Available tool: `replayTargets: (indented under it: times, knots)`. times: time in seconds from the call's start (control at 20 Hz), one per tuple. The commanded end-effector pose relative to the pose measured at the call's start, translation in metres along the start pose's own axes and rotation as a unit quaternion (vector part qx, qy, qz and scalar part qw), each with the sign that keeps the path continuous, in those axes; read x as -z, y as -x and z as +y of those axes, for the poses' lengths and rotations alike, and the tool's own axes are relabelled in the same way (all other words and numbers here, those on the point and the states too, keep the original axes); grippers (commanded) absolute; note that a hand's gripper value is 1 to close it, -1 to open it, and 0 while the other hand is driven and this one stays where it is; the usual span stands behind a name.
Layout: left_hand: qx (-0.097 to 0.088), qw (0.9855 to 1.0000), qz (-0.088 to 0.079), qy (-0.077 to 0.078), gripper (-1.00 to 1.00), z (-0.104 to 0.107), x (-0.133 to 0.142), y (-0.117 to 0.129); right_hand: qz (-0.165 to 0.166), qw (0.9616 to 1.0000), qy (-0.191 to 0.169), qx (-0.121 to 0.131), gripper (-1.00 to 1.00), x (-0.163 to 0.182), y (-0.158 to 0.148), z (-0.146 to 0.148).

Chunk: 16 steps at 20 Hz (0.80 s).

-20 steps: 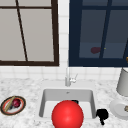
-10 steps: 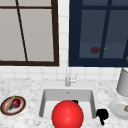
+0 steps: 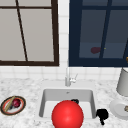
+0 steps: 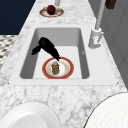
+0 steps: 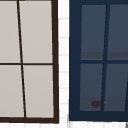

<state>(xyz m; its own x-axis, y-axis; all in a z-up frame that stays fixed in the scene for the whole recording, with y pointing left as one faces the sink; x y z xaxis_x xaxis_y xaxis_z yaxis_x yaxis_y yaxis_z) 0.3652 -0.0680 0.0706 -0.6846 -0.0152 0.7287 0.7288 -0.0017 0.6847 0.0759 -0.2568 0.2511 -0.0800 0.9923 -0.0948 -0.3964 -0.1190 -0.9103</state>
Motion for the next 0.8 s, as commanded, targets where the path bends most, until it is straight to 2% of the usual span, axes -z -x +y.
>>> replayTargets:
  times: [0.0,0.05,0.1,0.15,0.25,0.3,0.5,0.6,0.65,0.75]
  knots:
    - [0.06,0.9982,-0.004,-0.008,-1.0,-0.001,0.0,0.007,0.0,1.0,0.0,0.0,0.0,0.0,0.0,0.0]
    - [0.059,0.9982,-0.002,-0.014,-1.0,-0.006,0.0,0.01,0.0,1.0,0.0,0.0,0.0,0.0,0.0,0.0]
    - [0.05,0.9987,-0.006,-0.013,-1.0,-0.007,-0.001,0.009,0.0,1.0,0.0,0.0,0.0,0.0,0.0,0.0]
    - [0.023,0.9996,-0.01,-0.012,-1.0,-0.004,-0.005,0.008,0.0,1.0,0.0,0.0,0.0,0.0,0.0,0.0]
    - [0.015,0.9998,-0.007,-0.006,-1.0,-0.005,-0.002,0.01,0.0,1.0,0.0,0.0,0.0,0.0,0.0,0.0]
    - [0.011,0.9999,-0.008,-0.008,-1.0,-0.006,-0.002,0.012,0.0,1.0,0.0,0.0,0.0,0.0,0.0,0.0]
    - [0.025,0.9994,-0.017,-0.016,-1.0,-0.014,-0.002,0.026,0.0,1.0,0.0,0.0,0.0,0.0,0.0,0.0]
    - [0.03,0.9994,-0.011,-0.016,-1.0,-0.02,0.002,0.033,0.0,1.0,0.0,0.0,0.0,0.0,0.0,0.0]
    - [0.038,0.9991,-0.005,-0.017,-1.0,-0.025,0.006,0.035,0.0,1.0,0.0,0.0,0.0,0.0,0.0,0.0]
    - [0.03,0.9994,-0.007,-0.012,-1.0,-0.026,0.004,0.038,0.0,1.0,0.0,0.0,0.0,0.0,0.0,0.0]
